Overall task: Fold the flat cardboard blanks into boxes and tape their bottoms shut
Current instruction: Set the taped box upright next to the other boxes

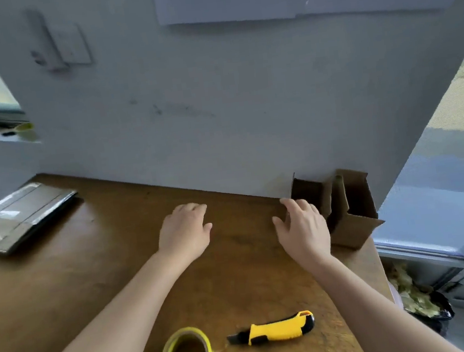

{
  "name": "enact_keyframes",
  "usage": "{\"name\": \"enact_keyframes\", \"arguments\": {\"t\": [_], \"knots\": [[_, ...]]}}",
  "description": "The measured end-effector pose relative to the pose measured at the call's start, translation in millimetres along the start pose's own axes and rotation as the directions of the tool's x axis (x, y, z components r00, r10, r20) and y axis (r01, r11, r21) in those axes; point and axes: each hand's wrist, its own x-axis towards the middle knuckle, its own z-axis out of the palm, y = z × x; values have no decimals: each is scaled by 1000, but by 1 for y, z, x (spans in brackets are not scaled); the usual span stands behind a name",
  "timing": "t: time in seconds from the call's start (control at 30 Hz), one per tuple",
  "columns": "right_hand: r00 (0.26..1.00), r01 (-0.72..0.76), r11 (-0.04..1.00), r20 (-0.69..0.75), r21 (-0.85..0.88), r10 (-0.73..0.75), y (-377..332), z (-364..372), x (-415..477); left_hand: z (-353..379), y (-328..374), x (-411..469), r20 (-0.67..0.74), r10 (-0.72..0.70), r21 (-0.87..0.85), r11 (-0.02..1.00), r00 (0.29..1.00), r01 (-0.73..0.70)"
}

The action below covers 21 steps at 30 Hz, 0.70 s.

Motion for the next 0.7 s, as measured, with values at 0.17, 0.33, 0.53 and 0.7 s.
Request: {"name": "enact_keyframes", "arguments": {"t": [0.17,0.33,0.53,0.7], "knots": [[956,286,956,84,-73,-279,-65,6,-20,-41,-64,-61,-113,-132,163,975,985,149],[851,519,851,141,-77,-506,-140,21,-43,-78,-122,-122,-193,-247,261,920,950,292],[705,705,707,167,-58,-690,-233,49,-78,-109,-189,-194,-273,-374,266,856,886,443],[638,766,642,181,-45,-749,-311,80,-111,-128,-252,-243,-307,-449,254,811,839,526]]}}
